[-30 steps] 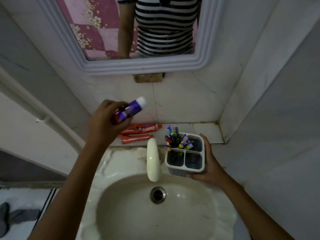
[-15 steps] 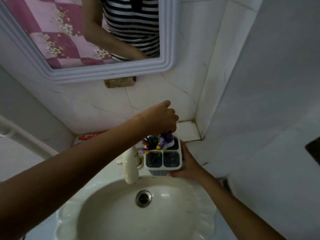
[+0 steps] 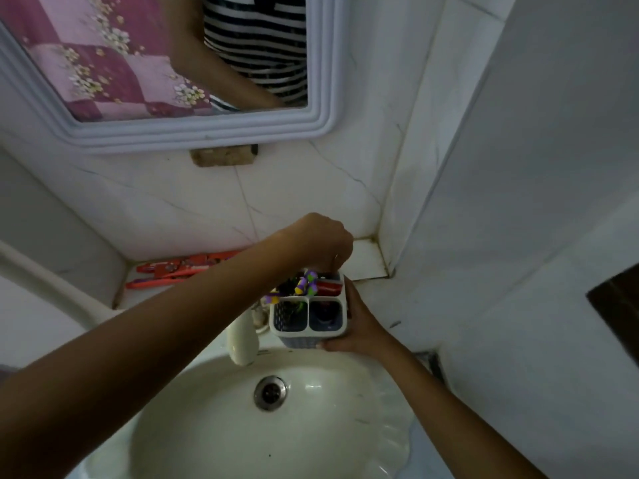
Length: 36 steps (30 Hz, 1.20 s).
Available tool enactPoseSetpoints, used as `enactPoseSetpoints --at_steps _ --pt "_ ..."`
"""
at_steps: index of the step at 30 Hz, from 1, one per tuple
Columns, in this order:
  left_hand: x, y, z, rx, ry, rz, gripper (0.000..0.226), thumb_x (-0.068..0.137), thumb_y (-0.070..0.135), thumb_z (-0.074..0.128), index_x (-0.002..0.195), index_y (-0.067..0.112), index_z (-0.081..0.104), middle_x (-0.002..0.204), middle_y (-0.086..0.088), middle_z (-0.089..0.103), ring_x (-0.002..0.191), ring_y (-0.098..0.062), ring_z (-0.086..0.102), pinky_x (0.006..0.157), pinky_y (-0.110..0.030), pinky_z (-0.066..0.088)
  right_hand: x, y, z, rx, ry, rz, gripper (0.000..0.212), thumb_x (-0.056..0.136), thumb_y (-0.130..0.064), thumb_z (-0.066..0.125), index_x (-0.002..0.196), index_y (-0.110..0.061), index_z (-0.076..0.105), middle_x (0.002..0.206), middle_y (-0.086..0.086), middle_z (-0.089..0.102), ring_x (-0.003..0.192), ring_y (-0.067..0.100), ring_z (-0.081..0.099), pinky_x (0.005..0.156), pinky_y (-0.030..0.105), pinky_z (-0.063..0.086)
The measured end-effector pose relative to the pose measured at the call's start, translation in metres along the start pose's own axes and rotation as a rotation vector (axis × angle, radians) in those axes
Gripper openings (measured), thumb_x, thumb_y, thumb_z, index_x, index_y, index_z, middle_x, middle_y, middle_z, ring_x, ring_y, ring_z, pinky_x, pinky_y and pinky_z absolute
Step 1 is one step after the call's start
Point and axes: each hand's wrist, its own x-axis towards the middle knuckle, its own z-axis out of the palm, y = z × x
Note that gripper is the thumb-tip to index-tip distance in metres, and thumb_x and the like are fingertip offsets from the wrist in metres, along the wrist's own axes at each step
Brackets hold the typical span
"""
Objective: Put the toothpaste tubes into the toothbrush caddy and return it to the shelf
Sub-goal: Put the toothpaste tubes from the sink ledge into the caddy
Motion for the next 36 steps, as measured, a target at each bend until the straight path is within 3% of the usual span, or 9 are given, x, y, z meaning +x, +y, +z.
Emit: enactPoseSetpoints --at_steps 3,6,11,15,19,23,27,31,36 --pt "-0.019 -0.031 0.016 -0.259 0.155 -0.075 0.020 0.087 0.031 0.063 0.106 0.034 0.068 0.104 0.012 0.071 0.094 -0.011 0.062 0.072 -0.024 0.043 0.001 0.002 0.001 -0.001 -0.004 -0.039 0.128 0.059 0.009 0.091 0.156 -0.013 0.010 0.155 0.010 0.038 0.141 0.014 0.044 0.108 0.021 0.044" --pt "-0.056 -0.077 0.042 -0.531 0.335 -0.307 0.021 0.086 0.031 0.065 0.106 0.034 0.069 0.097 0.011 0.072 0.085 -0.010 0.066 0.077 -0.027 0.052 0.003 0.000 0.002 0.016 0.003 -0.054 0.128 0.057 0.000 0.093 0.155 -0.011 0.012 0.153 0.013 0.040 0.140 0.018 0.046 0.109 0.027 0.045" --pt "-0.115 -0.128 0.130 -0.628 0.138 -0.756 0.021 0.085 0.020 0.062 0.101 0.026 0.073 0.111 -0.001 0.073 0.096 -0.021 0.067 0.092 -0.031 0.053 0.001 -0.002 0.005 0.045 0.024 -0.085 0.126 0.055 -0.004 0.093 0.152 -0.018 0.014 0.148 0.002 0.047 0.133 0.003 0.051 0.105 0.020 0.047" --pt "-0.124 -0.117 0.182 -0.594 0.071 -0.748 0.032 0.088 0.017 0.055 0.114 0.010 0.073 0.127 -0.016 0.066 0.117 -0.034 0.061 0.099 -0.039 0.048 0.000 0.000 0.005 0.020 0.033 -0.083 0.126 0.053 -0.022 0.098 0.150 -0.030 0.018 0.141 -0.023 0.053 0.131 0.002 0.052 0.100 0.017 0.048" --pt "-0.097 -0.109 0.200 -0.416 0.146 -0.715 0.031 0.093 0.033 0.055 0.123 0.029 0.063 0.120 -0.003 0.067 0.111 -0.026 0.063 0.091 -0.034 0.052 0.001 0.005 0.004 -0.025 0.037 -0.088 0.127 0.055 0.003 0.095 0.147 -0.047 0.023 0.141 -0.022 0.053 0.131 0.005 0.053 0.099 0.018 0.048" --pt "-0.061 -0.105 0.183 -0.281 0.150 -0.629 0.043 0.089 0.041 0.062 0.129 0.026 0.057 0.123 -0.003 0.063 0.104 -0.026 0.064 0.080 -0.038 0.054 0.001 0.005 0.003 -0.042 0.033 -0.077 0.130 0.056 0.005 0.094 0.145 -0.057 0.021 0.143 -0.020 0.051 0.133 0.006 0.052 0.100 0.018 0.049" --pt "-0.040 -0.113 0.183 -0.176 0.065 -0.568 0.042 0.086 0.030 0.065 0.126 0.020 0.057 0.123 -0.005 0.064 0.102 -0.026 0.067 0.083 -0.038 0.055 0.002 -0.002 0.007 -0.012 0.003 -0.068 0.128 0.059 -0.004 0.093 0.150 -0.049 0.015 0.150 0.002 0.047 0.136 0.012 0.050 0.102 0.021 0.048" --pt "-0.021 -0.123 0.182 -0.029 0.040 -0.470 0.038 0.081 0.034 0.068 0.117 0.021 0.064 0.117 -0.003 0.067 0.105 -0.025 0.065 0.091 -0.038 0.051 -0.001 0.003 0.002 0.017 0.015 -0.044 0.130 0.061 0.006 0.091 0.154 -0.033 0.010 0.150 0.005 0.047 0.136 0.015 0.051 0.102 0.022 0.049" --pt "-0.019 -0.123 0.168 -0.147 0.243 -0.456 0.043 0.078 0.046 0.066 0.115 0.024 0.062 0.115 -0.001 0.068 0.108 -0.024 0.063 0.097 -0.044 0.043 0.000 0.002 0.002 0.017 0.000 -0.023 0.132 0.060 0.004 0.092 0.153 -0.037 0.008 0.151 0.003 0.046 0.137 0.013 0.050 0.102 0.022 0.049"
